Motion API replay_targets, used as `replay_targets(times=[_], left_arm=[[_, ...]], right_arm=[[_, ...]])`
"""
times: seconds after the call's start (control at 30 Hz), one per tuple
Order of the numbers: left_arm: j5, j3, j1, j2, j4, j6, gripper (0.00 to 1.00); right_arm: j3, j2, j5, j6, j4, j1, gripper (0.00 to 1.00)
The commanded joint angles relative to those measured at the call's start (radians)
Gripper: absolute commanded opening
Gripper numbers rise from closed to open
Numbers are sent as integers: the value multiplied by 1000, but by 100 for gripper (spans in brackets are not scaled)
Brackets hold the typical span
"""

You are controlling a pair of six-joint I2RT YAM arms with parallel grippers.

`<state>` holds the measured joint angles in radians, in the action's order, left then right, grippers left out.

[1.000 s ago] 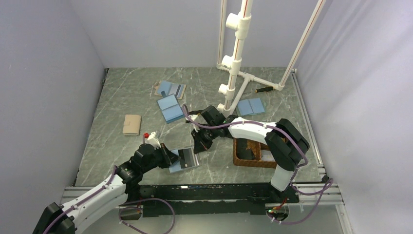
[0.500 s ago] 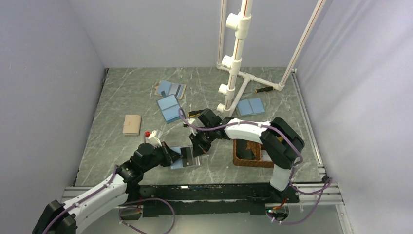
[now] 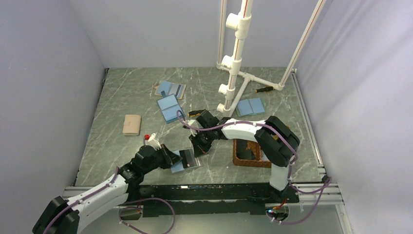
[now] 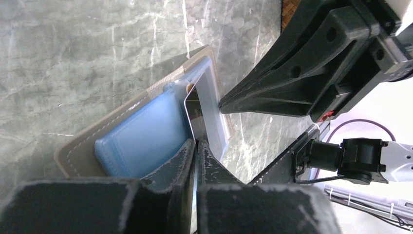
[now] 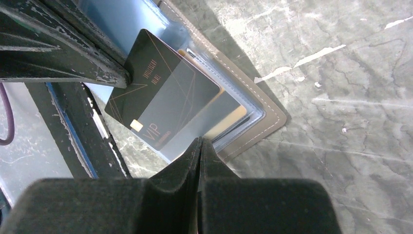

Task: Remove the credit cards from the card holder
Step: Remove the credit card from the card holder.

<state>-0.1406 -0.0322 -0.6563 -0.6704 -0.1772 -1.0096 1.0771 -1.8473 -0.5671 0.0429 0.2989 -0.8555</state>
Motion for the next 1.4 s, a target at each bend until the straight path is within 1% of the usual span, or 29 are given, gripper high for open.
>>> replay_targets(times=[0.0, 0.07, 0.17, 0.23, 0.33, 0.47, 0.63, 0.7, 0.77, 1.07, 1.23, 1.3, 1.37], left_arm=[[14, 23, -5, 17, -52, -42, 13], [24, 29, -5, 29, -33, -62, 21], [38, 31, -5, 53, 15, -91, 36], [47, 31, -3, 69, 53, -107, 43], [59, 31, -3, 83, 90, -125, 45], [72, 31, -3, 73, 109, -148, 45], [91, 31, -4, 27, 114, -192, 42], [96, 31, -3, 4, 106, -208, 40], [98, 31, -3, -23, 92, -222, 37], [91, 31, -4, -148, 11, -257, 34], [90, 32, -3, -183, -27, -255, 21], [93, 31, -2, -185, -31, -251, 12], [91, 31, -3, -179, -27, -246, 0]], right_arm=[[30, -26, 42, -1, -1, -15, 0], [32, -29, 43, -1, 1, -17, 0], [35, -35, 47, -3, 5, -20, 0], [35, -36, 47, -3, 5, -22, 0], [36, -39, 51, -2, 8, -23, 0], [38, -41, 53, -5, 9, -27, 0], [40, -44, 54, -5, 12, -28, 0], [40, -44, 54, -3, 13, -28, 0], [40, -44, 54, -3, 13, -30, 0], [41, -46, 55, -5, 16, -36, 0], [43, -46, 59, -6, 17, -37, 0], [43, -46, 60, -7, 18, -38, 0], [45, -46, 61, -8, 21, -37, 0]])
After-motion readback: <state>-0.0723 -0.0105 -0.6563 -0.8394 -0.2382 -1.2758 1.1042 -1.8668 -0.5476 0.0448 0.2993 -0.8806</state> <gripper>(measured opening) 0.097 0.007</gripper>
